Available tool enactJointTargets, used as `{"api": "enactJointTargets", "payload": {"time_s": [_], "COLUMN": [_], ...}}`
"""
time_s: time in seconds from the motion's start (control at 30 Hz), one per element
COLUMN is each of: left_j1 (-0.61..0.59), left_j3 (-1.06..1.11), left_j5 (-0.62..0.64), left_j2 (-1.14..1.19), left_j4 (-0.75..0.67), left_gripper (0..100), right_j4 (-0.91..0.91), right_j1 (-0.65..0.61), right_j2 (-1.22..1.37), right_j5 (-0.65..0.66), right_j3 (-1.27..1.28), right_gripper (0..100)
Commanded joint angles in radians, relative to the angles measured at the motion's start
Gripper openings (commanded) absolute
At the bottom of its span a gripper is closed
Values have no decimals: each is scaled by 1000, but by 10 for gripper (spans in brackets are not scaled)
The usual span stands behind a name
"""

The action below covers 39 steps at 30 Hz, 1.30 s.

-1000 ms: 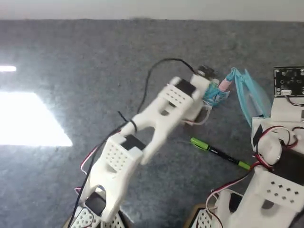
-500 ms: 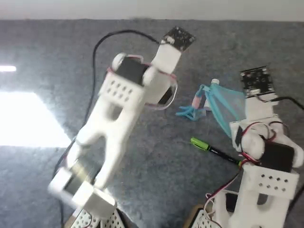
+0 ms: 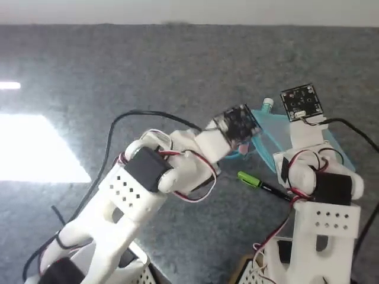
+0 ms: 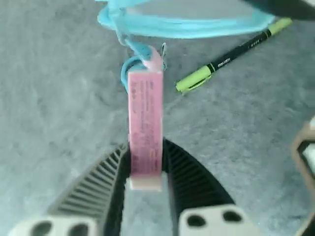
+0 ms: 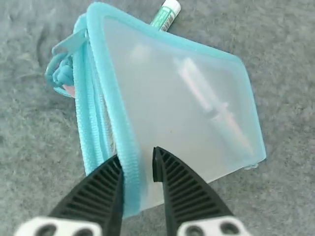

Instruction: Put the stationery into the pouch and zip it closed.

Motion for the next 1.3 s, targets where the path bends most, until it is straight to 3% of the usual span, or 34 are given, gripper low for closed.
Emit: {"api": "enactJointTargets", "payload": {"time_s": [0.0, 0.27, 0.53, 0.77, 1.27], "left_j1": [12, 14, 18, 87, 89], "left_j3": [-44, -300, -424, -441, -444], "left_j5": [66, 130, 146, 143, 147], "left_j2": [55, 299, 450, 459, 497], "left_j4": [-58, -23, -23, 43, 43], "left_gripper": [11, 11, 11, 11, 11], "right_j4": [-24, -44, -44, -45, -44], "right_j1": [-13, -12, -13, -13, -82], "right_j2": [-87, -162, -163, -163, -252], "right_j5": [-15, -11, -11, -11, -3], "right_j3": [-3, 44, 44, 43, 43], "right_gripper": [9, 9, 9, 9, 9]}}
